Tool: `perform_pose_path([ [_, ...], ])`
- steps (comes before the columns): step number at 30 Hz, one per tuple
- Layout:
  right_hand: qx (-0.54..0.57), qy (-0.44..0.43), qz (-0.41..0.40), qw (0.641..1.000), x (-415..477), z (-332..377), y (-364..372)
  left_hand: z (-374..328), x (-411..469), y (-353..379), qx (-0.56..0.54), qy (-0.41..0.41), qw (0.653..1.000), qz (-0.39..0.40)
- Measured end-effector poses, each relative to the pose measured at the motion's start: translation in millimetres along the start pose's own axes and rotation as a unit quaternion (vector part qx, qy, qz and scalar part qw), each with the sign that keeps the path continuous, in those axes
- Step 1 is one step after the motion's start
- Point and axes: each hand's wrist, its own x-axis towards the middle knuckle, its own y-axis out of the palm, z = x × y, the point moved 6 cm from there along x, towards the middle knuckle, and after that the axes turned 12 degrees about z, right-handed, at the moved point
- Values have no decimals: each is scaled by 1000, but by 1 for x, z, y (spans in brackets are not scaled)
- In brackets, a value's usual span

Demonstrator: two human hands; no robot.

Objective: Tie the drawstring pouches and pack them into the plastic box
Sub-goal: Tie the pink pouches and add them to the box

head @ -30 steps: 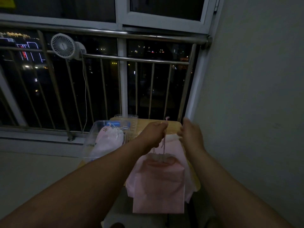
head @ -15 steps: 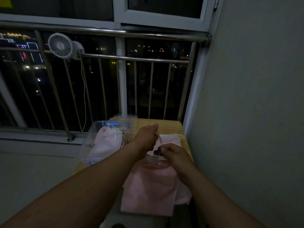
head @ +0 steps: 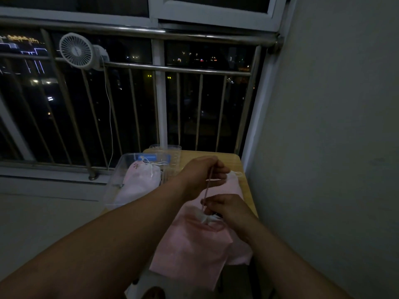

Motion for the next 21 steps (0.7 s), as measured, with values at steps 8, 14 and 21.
perform_pose_path([
  [8,-65,8,17,998,-1,-2,3,19,7,6,37,-22,999,30],
  [14,-2,41,-41,998,3,-15,-14,54,-19,-9,267,-92,959,17],
  [21,-16,68,-48,996,14,-24,-10,81,-26,-36,367,-100,925,10],
])
